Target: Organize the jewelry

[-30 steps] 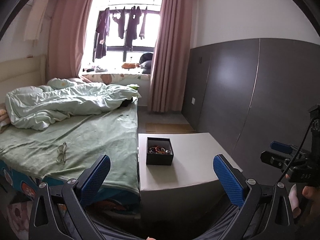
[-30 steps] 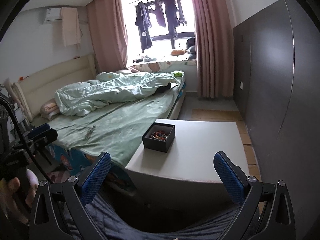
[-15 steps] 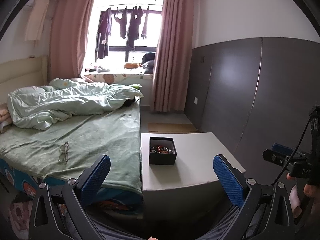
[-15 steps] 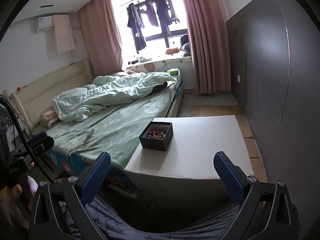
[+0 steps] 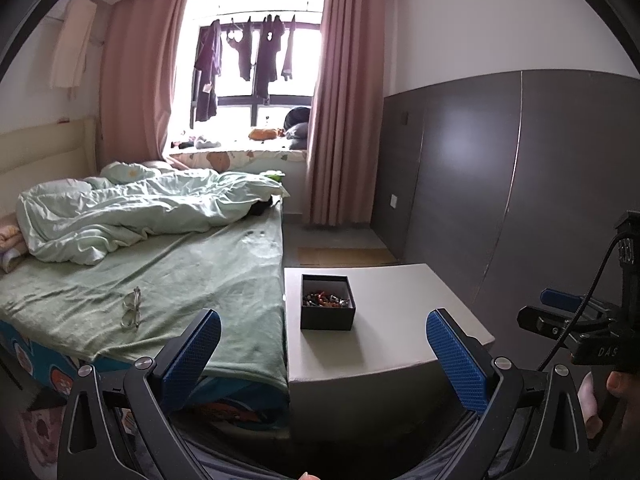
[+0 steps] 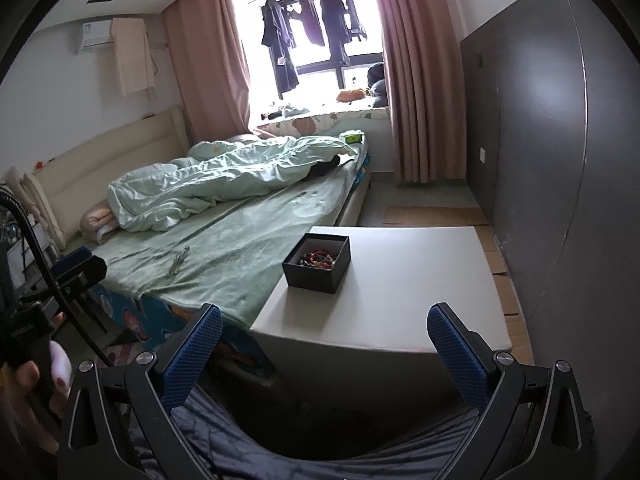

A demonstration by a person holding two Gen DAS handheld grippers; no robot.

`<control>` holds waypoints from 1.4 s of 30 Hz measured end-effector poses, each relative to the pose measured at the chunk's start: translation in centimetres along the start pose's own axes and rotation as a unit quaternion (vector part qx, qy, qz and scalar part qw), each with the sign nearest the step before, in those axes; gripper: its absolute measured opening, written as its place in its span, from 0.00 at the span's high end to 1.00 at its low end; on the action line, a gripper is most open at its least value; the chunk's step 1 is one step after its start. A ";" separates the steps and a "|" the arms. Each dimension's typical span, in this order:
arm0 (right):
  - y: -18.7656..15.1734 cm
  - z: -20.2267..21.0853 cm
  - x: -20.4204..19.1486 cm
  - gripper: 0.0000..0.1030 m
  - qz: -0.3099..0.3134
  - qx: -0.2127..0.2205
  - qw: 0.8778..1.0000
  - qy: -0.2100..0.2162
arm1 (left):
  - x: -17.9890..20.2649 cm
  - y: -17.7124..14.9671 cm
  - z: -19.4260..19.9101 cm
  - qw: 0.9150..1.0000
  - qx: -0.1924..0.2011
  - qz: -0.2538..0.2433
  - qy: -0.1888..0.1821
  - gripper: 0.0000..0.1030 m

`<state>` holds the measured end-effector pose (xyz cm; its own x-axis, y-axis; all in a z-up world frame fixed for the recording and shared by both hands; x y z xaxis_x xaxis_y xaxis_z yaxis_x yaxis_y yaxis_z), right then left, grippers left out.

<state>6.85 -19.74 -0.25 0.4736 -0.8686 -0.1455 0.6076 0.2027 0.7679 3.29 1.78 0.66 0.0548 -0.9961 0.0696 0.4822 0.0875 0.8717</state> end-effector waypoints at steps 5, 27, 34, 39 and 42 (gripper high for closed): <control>-0.1 0.0 -0.1 0.00 -0.001 0.000 1.000 -0.004 | -0.1 -0.1 -0.3 1.000 -0.006 0.004 0.004 0.00; -0.4 0.1 0.5 0.00 -0.007 -0.001 1.000 -0.018 | 0.4 -0.1 -0.7 1.000 -0.011 -0.005 0.012 0.00; -0.4 0.3 0.6 0.00 -0.009 0.000 1.000 -0.020 | 0.5 -0.1 -0.5 1.000 -0.012 -0.006 0.009 0.00; -0.5 0.4 0.7 0.00 -0.010 -0.002 1.000 -0.023 | 0.7 0.0 -0.3 1.000 -0.013 -0.010 0.009 0.00; -0.4 0.4 0.8 0.00 -0.011 -0.002 1.000 -0.023 | 0.7 0.1 -0.2 1.000 -0.015 -0.010 0.006 0.00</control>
<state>6.74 -20.66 -0.47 0.4305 -0.8928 -0.1330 0.6202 0.1854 0.7622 3.61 1.09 0.72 0.0545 -0.9975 0.0461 0.5092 0.0674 0.8580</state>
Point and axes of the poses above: each gripper's, at about its wrist camera, not at the fingertips, and z roughly against the way its jaws point, x to its right, y to its top, the point moved 8 cm from there along -z, roughly the way its jaws point, and after that the axes turned 6 degrees about -x, right-handed, at the moved point
